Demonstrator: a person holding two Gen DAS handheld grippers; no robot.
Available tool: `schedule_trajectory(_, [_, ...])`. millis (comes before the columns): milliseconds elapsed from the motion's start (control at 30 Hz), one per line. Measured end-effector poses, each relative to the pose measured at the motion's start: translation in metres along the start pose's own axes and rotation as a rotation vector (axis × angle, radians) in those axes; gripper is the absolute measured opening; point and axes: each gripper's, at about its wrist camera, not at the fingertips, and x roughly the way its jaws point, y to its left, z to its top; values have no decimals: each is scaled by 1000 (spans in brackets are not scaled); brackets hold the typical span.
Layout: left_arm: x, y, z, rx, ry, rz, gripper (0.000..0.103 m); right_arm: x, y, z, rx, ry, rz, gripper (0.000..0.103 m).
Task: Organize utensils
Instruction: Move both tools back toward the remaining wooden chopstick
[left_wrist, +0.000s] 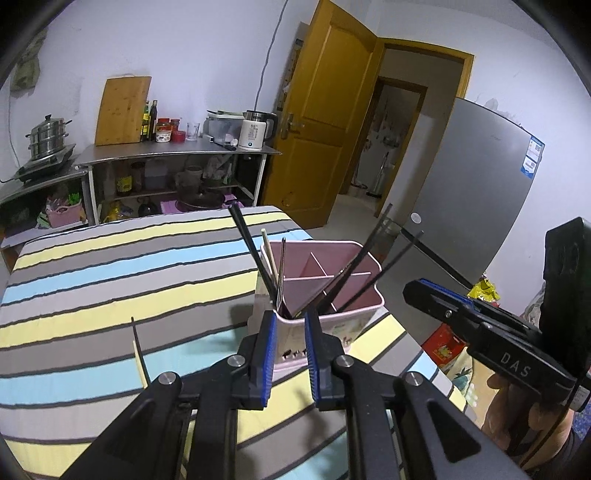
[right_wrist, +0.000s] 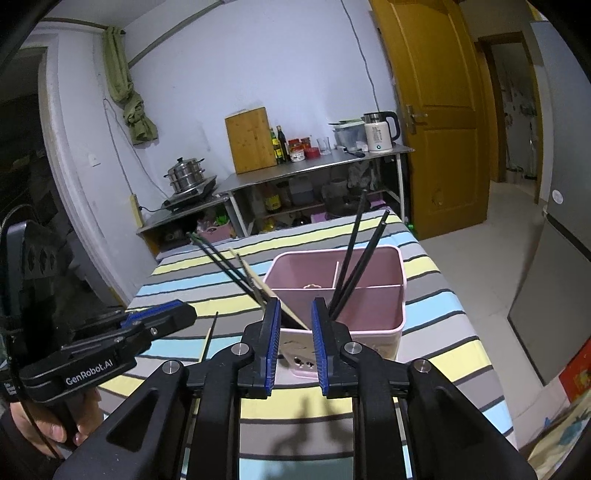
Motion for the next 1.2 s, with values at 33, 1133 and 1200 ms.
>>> schedule_trajectory(33, [-4, 0, -3, 2, -3, 2, 15, -3, 2, -2, -4, -3, 4, 18])
schedule_trajectory(1133, [-33, 74, -89, -153, 60, 124, 15, 16, 45, -62, -66, 131, 108, 19])
schedule_trajectory(1200, [-30, 80, -91, -163, 66, 136, 15, 21, 47, -64, -71, 146, 115, 19])
